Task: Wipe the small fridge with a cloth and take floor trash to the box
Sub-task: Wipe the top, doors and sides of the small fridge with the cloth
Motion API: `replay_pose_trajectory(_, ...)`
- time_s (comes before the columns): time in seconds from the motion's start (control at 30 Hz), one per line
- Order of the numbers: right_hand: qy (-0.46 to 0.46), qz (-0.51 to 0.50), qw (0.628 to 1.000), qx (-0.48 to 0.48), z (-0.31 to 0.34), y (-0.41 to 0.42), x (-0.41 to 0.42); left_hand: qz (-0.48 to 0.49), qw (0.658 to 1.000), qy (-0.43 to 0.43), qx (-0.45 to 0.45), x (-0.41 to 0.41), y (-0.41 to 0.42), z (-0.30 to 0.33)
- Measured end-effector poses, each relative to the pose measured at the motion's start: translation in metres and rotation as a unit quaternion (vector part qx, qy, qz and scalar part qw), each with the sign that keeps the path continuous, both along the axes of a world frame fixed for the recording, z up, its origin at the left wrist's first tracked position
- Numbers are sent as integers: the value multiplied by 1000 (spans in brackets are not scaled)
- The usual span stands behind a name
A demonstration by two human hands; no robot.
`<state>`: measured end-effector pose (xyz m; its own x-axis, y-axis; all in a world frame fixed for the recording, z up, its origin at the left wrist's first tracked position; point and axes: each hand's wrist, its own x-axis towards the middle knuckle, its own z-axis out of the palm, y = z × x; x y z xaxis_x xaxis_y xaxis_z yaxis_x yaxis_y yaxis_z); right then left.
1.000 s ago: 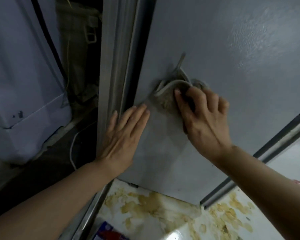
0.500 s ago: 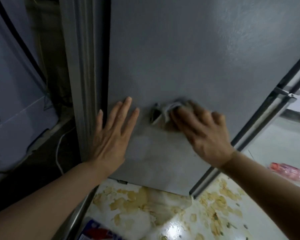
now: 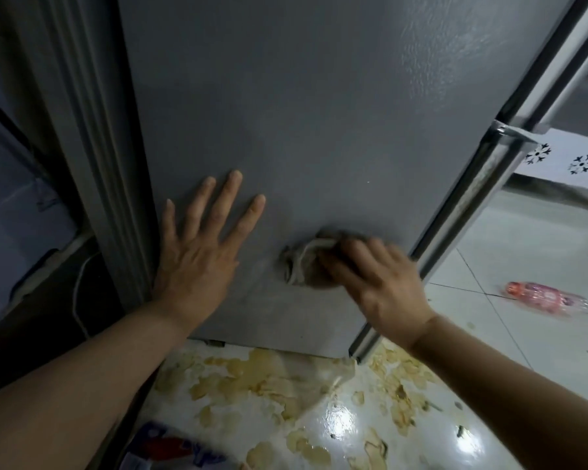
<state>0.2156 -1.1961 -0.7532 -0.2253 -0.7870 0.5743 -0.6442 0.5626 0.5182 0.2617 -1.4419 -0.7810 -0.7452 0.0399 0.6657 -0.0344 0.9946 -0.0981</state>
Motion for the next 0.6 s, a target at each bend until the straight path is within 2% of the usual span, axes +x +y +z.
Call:
replay_pose_trajectory(0.13, 73, -47, 987, -134, 48, 25, -18, 1, 1000, 1, 4, -1, 2, -1)
replay_pose_trajectory(0.2, 44, -64, 977, -198, 43, 28, -19, 1, 1000, 4, 7, -1, 3, -2)
replay_pose_trajectory(0.27, -23, -62, 968, -242, 22, 27, -16, 0, 1000, 5, 9, -1, 4, -2)
replay_pose_trajectory(0.3, -36, -60, 974, -217, 9, 28, -12, -2, 1000, 3, 10, 0, 5, -1)
replay_pose_trajectory(0.4, 24, -76, 997, 10, -23, 41, -3, -2, 1000, -8, 12, 2, 6, 1)
replay_pose_trajectory(0.43, 26, -73, 996, 48, -23, 47, -4, -3, 1000, -11, 12, 3, 6, 3)
replay_pose_trajectory(0.5, 9, -57, 996, 63, -9, 51, -5, -5, 1000, -16, 13, 6, 7, 6)
replay_pose_trajectory(0.6, -8, -50, 996, -69, 26, 50, -9, -10, 1000, -25, -2, 11, 7, 3)
